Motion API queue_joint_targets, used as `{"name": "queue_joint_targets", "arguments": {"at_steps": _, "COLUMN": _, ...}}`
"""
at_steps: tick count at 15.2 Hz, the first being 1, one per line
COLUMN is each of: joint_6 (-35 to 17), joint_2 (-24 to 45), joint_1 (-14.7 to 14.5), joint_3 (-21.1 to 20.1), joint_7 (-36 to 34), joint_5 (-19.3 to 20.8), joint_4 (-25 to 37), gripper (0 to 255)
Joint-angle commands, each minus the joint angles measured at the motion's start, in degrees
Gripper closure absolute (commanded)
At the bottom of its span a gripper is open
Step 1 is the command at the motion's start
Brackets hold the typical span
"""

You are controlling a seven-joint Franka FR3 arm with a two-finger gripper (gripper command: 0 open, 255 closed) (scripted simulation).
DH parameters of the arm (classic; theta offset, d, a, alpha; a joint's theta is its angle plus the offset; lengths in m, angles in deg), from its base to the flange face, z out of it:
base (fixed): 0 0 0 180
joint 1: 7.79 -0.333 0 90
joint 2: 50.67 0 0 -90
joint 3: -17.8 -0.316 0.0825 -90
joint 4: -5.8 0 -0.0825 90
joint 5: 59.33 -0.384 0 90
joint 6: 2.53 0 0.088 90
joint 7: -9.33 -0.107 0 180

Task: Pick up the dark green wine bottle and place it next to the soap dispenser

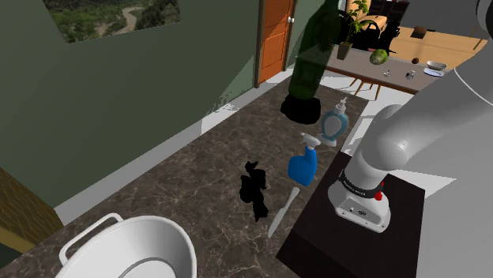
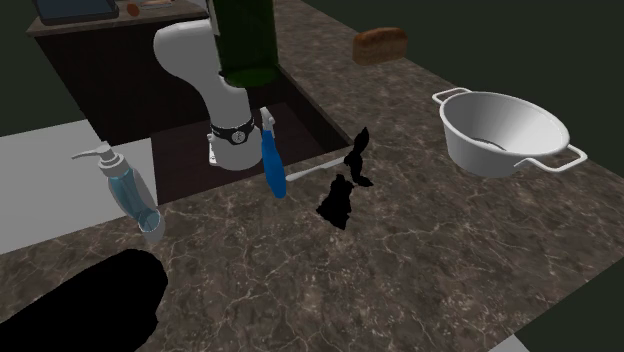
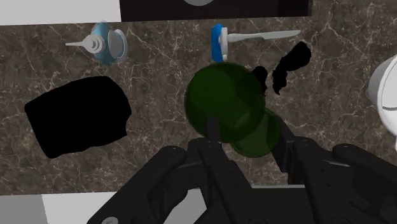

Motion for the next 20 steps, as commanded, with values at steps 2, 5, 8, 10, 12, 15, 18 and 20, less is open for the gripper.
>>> {"name": "queue_joint_targets", "arguments": {"at_steps": 2, "joint_6": 2.81, "joint_2": -1.39, "joint_1": 0.36, "joint_3": 3.03, "joint_7": 4.55, "joint_5": 2.32, "joint_4": 1.33, "gripper": 255}}
{"name": "queue_joint_targets", "arguments": {"at_steps": 5, "joint_6": 5.19, "joint_2": -2.88, "joint_1": 0.52, "joint_3": 6.08, "joint_7": 9.23, "joint_5": 5.04, "joint_4": 2.32, "gripper": 255}}
{"name": "queue_joint_targets", "arguments": {"at_steps": 8, "joint_6": 7.57, "joint_2": -3.83, "joint_1": 0.43, "joint_3": 9.27, "joint_7": 14.23, "joint_5": 8.22, "joint_4": 4.02, "gripper": 255}}
{"name": "queue_joint_targets", "arguments": {"at_steps": 10, "joint_6": 9.13, "joint_2": -4.15, "joint_1": 0.23, "joint_3": 11.5, "joint_7": 17.8, "joint_5": 10.58, "joint_4": 5.55, "gripper": 255}}
{"name": "queue_joint_targets", "arguments": {"at_steps": 12, "joint_6": 8.91, "joint_2": -5.3, "joint_1": 0.11, "joint_3": 12.53, "joint_7": 19.31, "joint_5": 11.79, "joint_4": 4.37, "gripper": 255}}
{"name": "queue_joint_targets", "arguments": {"at_steps": 15, "joint_6": 6.14, "joint_2": -8.27, "joint_1": 0.28, "joint_3": 12.2, "joint_7": 18.46, "joint_5": 11.68, "joint_4": -1.38, "gripper": 255}}
{"name": "queue_joint_targets", "arguments": {"at_steps": 18, "joint_6": 3.58, "joint_2": -10.93, "joint_1": 0.45, "joint_3": 11.98, "joint_7": 17.78, "joint_5": 11.61, "joint_4": -6.61, "gripper": 255}}
{"name": "queue_joint_targets", "arguments": {"at_steps": 20, "joint_6": 1.97, "joint_2": -12.58, "joint_1": 0.57, "joint_3": 11.87, "joint_7": 17.39, "joint_5": 11.59, "joint_4": -9.87, "gripper": 255}}
